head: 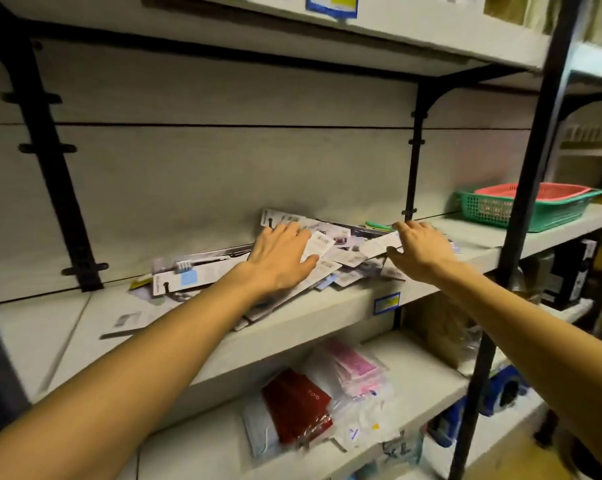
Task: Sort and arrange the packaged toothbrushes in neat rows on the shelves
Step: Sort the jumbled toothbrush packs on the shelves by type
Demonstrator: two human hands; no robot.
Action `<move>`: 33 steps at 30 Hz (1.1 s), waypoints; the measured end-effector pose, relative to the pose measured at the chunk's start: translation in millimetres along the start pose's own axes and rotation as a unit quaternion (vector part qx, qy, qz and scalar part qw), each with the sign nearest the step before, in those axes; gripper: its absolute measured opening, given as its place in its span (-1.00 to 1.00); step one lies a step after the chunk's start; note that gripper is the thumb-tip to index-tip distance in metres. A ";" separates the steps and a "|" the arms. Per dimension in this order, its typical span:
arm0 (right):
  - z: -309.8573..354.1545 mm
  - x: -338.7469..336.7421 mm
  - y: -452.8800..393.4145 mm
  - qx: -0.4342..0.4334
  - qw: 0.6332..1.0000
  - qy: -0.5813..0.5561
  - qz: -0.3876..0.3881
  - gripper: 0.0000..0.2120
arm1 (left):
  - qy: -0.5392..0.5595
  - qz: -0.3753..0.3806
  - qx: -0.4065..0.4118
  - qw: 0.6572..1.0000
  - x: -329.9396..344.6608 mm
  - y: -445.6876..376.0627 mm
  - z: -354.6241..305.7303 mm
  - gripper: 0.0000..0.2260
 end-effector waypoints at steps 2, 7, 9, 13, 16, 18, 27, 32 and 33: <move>-17.2 12.1 -21.0 0.004 1.000 -0.011 0.003 -0.54 | -0.009 -0.007 0.006 1.000 11.0 -19.9 -5.2 -0.56; -65.2 42.4 -83.2 0.013 0.999 -0.046 0.011 -0.60 | -0.003 -0.021 -0.024 0.999 36.3 -79.3 -14.4 -0.59; -81.7 58.8 -109.6 0.013 0.997 -0.074 0.025 -0.59 | -0.006 -0.016 -0.035 0.999 45.5 -105.1 -19.7 -0.61; -100.5 97.9 -152.5 -0.002 0.986 -0.151 0.075 -0.54 | -0.035 0.008 -0.037 0.999 68.6 -153.8 -31.1 -0.62; -101.7 128.8 -179.3 -0.036 0.981 -0.153 0.110 -0.59 | -0.058 0.028 -0.038 0.997 86.8 -180.2 -38.0 -0.62; -101.7 146.4 -195.1 -0.047 0.978 -0.154 0.132 -0.62 | -0.067 0.054 -0.047 0.995 101.9 -194.2 -39.3 -0.60; -103.0 209.6 -217.4 -0.071 0.951 -0.186 0.238 -0.63 | -0.113 0.137 -0.041 0.983 155.1 -224.3 -33.3 -0.71; -102.6 205.5 -227.7 -0.073 0.938 -0.273 0.201 -0.60 | -0.158 0.099 0.012 0.982 151.8 -229.8 -42.9 -0.77; -104.0 202.7 -230.5 -0.064 0.933 -0.298 0.191 -0.53 | -0.181 0.088 0.033 0.979 150.1 -229.9 -48.2 -0.79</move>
Point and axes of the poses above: each hand's wrist, its own y-axis away from the middle knuckle, its own x-axis out of the palm, z = x × y, the point moved 10 cm from there along -y, towards the middle knuckle, and after that the axes turned 8 degrees about -z, right-handed, at the moved point
